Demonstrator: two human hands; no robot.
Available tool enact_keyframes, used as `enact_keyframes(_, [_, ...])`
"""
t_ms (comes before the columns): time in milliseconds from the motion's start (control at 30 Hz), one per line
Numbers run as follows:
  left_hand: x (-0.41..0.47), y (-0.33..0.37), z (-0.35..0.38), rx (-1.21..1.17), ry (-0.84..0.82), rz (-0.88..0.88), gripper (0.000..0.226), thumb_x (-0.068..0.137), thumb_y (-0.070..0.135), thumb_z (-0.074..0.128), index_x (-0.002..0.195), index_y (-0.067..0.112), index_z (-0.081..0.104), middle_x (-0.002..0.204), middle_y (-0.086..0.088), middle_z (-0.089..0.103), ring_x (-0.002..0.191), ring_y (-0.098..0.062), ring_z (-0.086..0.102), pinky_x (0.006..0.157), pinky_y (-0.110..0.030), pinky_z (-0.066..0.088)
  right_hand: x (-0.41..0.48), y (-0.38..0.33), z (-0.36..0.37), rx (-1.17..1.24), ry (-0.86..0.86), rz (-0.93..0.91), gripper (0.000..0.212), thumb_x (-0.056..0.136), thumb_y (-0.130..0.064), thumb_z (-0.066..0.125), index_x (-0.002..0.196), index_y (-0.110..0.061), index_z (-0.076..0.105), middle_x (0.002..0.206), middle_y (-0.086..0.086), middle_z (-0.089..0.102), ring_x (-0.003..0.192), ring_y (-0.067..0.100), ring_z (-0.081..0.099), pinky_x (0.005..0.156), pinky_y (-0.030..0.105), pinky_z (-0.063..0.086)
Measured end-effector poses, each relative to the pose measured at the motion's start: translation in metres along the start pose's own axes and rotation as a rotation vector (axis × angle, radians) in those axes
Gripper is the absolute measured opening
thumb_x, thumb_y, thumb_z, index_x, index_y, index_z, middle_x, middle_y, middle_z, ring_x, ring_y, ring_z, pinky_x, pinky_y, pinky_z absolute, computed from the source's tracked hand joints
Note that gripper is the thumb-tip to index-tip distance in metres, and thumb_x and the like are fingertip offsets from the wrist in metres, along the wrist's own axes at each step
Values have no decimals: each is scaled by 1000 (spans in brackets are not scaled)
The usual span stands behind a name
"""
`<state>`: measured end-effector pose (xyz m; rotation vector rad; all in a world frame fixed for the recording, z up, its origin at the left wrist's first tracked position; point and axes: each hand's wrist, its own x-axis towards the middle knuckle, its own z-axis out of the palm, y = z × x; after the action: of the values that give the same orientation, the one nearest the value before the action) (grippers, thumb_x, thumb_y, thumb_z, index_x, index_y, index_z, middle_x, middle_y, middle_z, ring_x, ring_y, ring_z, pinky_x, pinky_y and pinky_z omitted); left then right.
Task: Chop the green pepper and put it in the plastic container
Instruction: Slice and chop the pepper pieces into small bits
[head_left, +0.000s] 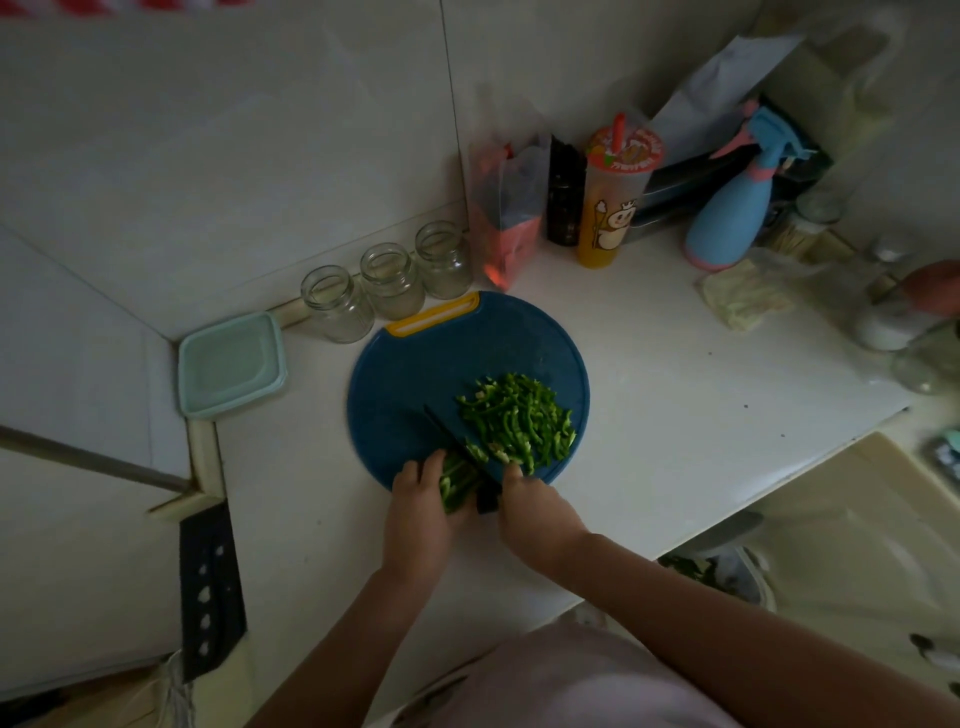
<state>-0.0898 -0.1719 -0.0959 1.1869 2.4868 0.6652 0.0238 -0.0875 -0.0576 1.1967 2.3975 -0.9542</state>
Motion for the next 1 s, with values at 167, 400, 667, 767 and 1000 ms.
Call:
enact_keyframes(167, [1,0,-5,-27,-18,-41,64,62,29,83,118,6,60,97,-16,57,92,-33,55,73,-37,46,-1,-9,4,-34,29,20,35,93,-7,36,128,-3,34,113,18,61,104,37,60,77,40,47])
enact_keyframes(400, [-9,-13,-9,-11,-1,-16,67,64,21,82,124,6,55,104,-16,56,92,-33,58,72,-38,49,10,-5,1,122,23,19,25,97,-13,38,120,-2,40,114,20,59,104,36,59,78,37,46])
enact_keyframes(667, [-15,-6,-10,-30,18,-48,63,72,26,78,125,13,48,114,-10,54,101,-27,57,73,-36,48,0,-9,2,43,77,-50,27,99,-16,36,123,-4,36,108,21,61,98,37,60,69,36,42])
enact_keyframes(767, [-14,-5,-10,9,-1,-76,62,74,30,75,124,9,45,117,-11,52,106,-28,55,77,-37,47,-10,-14,9,-126,74,-128,30,96,-13,36,125,-5,33,101,18,63,90,37,62,62,34,37])
enact_keyframes(1000, [-11,-8,-10,39,-28,-56,60,74,29,76,119,5,42,116,-11,52,108,-29,53,81,-35,46,-14,-12,13,-235,90,-162,37,90,-4,36,127,-7,31,67,7,46,69,32,52,58,35,35])
